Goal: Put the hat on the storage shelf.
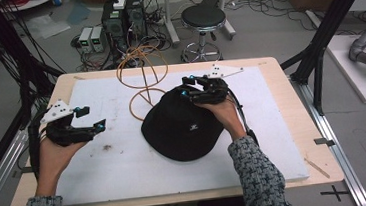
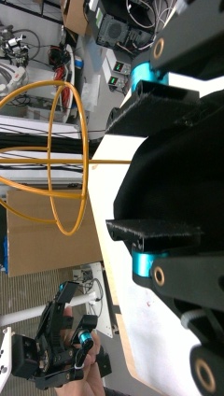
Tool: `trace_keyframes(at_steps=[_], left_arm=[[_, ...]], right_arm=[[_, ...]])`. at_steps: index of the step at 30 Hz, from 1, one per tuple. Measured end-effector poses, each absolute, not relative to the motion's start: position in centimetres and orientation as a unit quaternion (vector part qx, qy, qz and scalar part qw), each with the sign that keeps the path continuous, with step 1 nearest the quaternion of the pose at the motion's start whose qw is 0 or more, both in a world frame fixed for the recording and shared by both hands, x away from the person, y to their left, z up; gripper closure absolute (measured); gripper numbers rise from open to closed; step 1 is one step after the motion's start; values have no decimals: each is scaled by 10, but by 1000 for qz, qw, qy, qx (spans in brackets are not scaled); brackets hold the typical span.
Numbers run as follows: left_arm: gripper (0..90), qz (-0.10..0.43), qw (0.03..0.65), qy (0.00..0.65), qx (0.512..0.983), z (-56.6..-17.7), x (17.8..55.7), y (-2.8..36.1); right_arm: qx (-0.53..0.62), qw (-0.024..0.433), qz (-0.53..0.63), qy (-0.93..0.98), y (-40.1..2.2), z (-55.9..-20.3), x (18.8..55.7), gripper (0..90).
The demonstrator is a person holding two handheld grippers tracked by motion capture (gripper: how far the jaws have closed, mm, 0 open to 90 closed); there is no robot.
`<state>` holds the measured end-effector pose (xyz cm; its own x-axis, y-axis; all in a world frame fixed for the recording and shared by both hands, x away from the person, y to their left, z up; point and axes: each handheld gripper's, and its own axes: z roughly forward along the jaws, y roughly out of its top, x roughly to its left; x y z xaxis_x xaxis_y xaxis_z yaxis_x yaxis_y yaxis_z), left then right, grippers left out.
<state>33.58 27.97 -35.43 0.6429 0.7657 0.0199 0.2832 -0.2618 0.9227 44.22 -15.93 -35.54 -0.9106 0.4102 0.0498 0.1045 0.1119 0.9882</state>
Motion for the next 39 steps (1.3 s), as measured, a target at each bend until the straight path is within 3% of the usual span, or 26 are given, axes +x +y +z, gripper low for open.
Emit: trace_keyframes(at_steps=[23, 39], left_arm=[[220, 240, 499, 354, 754, -357, 336, 282], [221, 241, 499, 358, 751, -357, 336, 284]], right_arm=[[152, 152, 613, 760, -158, -352, 439, 814], [143, 181, 600, 767, -175, -336, 428, 865]])
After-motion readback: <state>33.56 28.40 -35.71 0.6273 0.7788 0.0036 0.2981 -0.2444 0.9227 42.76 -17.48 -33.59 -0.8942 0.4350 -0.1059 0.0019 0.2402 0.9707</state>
